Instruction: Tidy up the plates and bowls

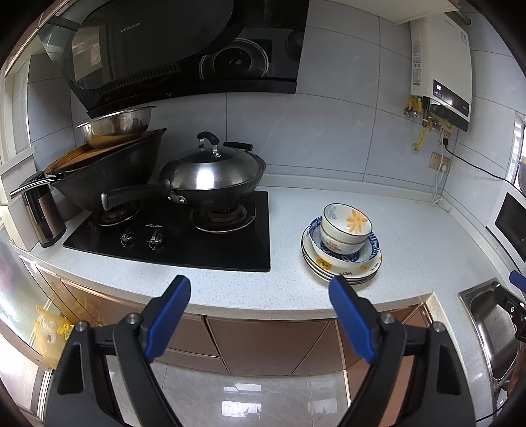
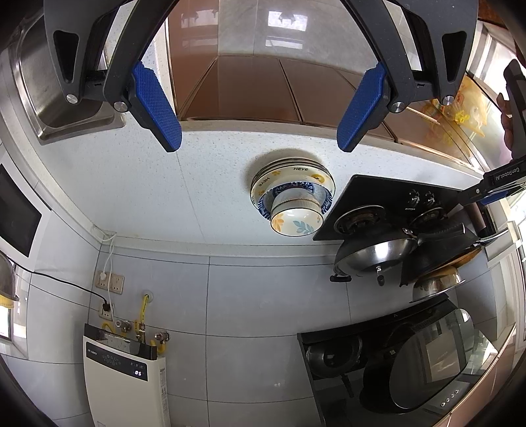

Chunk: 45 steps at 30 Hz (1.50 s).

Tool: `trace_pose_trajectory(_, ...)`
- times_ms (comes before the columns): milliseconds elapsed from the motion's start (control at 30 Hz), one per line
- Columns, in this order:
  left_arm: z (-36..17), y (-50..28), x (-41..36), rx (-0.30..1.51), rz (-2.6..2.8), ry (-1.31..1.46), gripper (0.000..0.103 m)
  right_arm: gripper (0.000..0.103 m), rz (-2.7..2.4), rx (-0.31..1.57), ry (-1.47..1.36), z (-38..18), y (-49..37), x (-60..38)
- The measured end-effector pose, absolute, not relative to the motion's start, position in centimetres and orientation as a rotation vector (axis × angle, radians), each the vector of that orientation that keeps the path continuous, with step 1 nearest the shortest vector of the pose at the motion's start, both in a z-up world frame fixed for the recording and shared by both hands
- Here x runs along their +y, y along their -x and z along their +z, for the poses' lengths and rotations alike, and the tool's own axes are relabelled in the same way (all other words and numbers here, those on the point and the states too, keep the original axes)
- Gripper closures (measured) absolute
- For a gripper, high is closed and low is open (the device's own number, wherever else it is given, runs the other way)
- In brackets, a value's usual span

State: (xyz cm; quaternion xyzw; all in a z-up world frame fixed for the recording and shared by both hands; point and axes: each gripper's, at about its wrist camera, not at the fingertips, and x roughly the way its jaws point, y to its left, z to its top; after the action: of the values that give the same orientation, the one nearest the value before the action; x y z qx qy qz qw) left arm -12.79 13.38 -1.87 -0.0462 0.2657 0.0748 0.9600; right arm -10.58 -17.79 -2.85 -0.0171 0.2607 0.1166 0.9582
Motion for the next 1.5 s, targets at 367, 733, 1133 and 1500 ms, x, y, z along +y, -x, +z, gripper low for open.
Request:
trace_pose_trajectory(367,-2.1,12.5,13.3,0.543,0.15,0.098,0.017,0.01,0.238,0.53,0.036,-2.9,10.4,-18.0)
trace_pose_trajectory(733,-1.9,12.1,13.1,0.541,0.142,0.105,0.017,0.01,0.243,0.533,0.038,-3.0,10.1,-18.2)
trace_pose_trajectory(1133,-1.8,12.6,12.6,0.531,0.131,0.106,0.017,0.01,0.253,0.535,0.046,-3.0,10.1,-18.4)
trace_pose_trajectory(1500,-1.7,13.1,12.2,0.53,0.125,0.102,0.017,0.01,0.252,0.534,0.047,-3.0,10.5,-18.4)
